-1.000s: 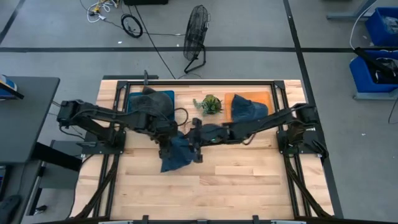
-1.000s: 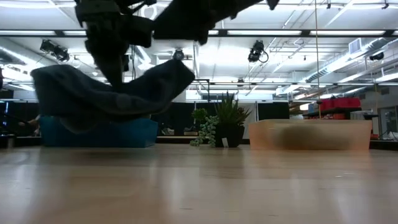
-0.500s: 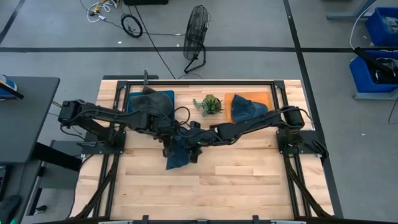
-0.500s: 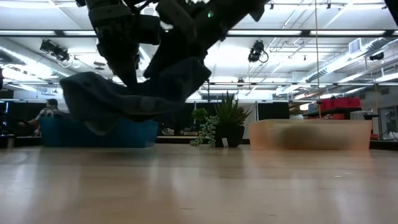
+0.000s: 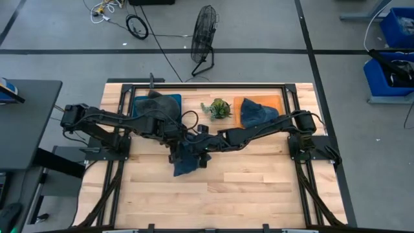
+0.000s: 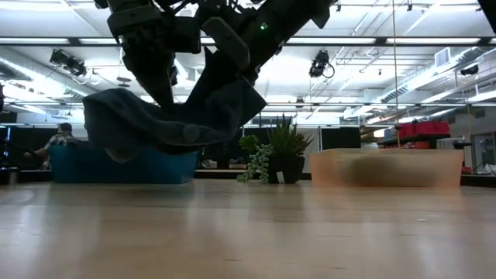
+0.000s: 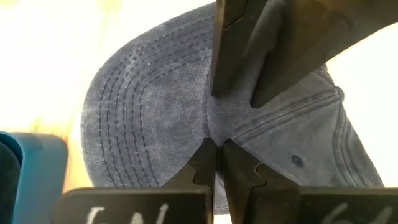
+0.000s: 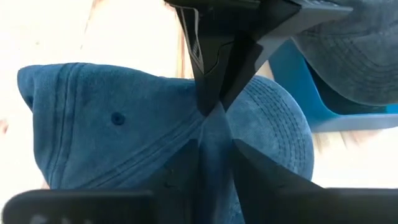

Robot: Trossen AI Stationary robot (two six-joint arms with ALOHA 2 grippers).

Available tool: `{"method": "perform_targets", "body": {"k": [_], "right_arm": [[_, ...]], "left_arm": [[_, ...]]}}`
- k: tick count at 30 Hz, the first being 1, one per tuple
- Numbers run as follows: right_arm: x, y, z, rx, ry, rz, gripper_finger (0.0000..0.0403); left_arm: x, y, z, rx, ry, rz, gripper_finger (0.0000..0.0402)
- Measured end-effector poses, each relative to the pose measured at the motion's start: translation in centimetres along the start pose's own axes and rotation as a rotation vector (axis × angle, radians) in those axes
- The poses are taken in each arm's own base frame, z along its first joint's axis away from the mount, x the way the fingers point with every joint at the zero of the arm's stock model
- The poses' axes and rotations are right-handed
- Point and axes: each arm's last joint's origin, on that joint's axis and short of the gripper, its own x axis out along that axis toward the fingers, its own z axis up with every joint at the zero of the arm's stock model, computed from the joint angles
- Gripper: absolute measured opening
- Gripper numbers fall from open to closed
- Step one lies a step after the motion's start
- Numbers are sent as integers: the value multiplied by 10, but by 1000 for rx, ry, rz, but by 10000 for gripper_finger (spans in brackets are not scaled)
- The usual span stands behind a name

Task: Pick & Place hat
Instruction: Put the blue cap into the orange bin

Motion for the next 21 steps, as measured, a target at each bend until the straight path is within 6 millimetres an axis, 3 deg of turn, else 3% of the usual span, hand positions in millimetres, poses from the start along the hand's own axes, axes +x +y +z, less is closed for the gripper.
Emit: {"method": "perform_targets", "body": {"k": [5, 15, 18, 21], "right_arm": [[0, 0, 0, -12, 2, 1, 108], [0, -3, -6, 10, 62, -12, 214], [0, -3, -6, 25, 68, -9, 219], [0, -2, -6, 33, 58, 13, 198]], "left_arm": [[0, 0, 0, 3, 0, -1, 17], [0, -2, 2, 2, -19, -46, 16], [0, -3, 4, 3, -30, -59, 17], [0, -1, 4, -2, -27, -57, 18]]}}
